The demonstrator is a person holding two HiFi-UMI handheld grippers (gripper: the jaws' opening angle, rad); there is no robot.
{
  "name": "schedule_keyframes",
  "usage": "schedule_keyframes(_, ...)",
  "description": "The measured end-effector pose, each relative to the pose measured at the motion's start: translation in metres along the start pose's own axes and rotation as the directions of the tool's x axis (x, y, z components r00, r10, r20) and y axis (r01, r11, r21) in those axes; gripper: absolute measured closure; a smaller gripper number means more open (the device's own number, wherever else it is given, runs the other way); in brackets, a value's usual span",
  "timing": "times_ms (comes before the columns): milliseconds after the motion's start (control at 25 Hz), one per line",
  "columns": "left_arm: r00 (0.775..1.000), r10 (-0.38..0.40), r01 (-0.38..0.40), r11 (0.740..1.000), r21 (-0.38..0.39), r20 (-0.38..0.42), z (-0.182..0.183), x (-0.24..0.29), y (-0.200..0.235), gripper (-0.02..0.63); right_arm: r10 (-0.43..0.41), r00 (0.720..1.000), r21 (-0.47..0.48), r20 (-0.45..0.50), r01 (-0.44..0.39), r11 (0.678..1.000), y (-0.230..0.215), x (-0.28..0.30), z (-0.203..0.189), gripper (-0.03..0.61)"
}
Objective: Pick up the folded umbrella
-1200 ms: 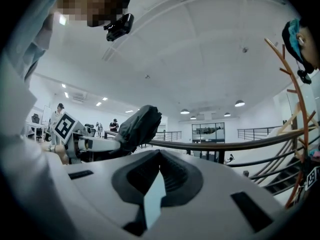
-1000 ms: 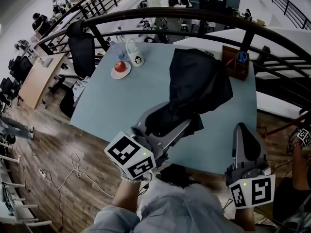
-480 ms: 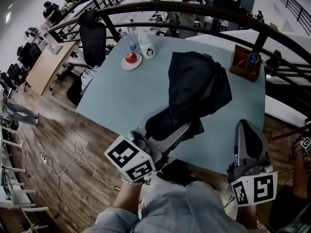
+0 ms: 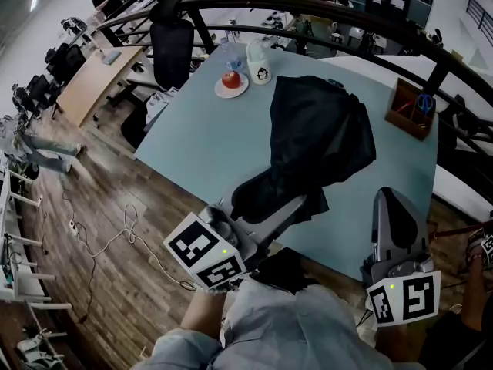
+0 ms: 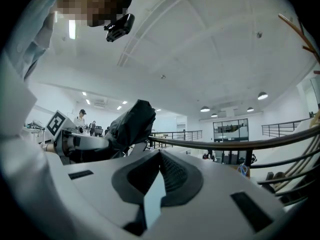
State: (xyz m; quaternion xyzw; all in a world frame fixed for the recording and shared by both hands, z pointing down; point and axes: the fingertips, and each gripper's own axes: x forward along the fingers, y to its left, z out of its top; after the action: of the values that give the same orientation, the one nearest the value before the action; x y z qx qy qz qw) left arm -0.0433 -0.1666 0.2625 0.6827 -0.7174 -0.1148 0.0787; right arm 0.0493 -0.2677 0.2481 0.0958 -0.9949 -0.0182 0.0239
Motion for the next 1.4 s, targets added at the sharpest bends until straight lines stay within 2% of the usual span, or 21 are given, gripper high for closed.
schedule_keyframes(480, 0.998, 0.056, -0.055, 0.998, -0.025, 0.039, 0.005, -0.018, 0.008, 0.371, 0.067, 0.998, 0.002, -0.004, -0.067, 0.998, 0.011, 0.014, -0.001, 0.578)
schedule_keyframes(960, 0.995, 0.075, -0.072, 0.997, -0.041, 0.068, 0.008, -0.019, 0.011, 0.370, 0.104, 0.995, 0.002, -0.007, -0.104, 0.995, 0.009, 0.023, -0.005, 0.578)
schedule_keyframes(1400, 0.995, 0.082, -0.079, 0.996, -0.045, 0.064, 0.005, -0.015, 0.017, 0.370, 0.126, 0.992, 0.006, -0.017, -0.126, 0.992, 0.010, 0.031, -0.009, 0.578)
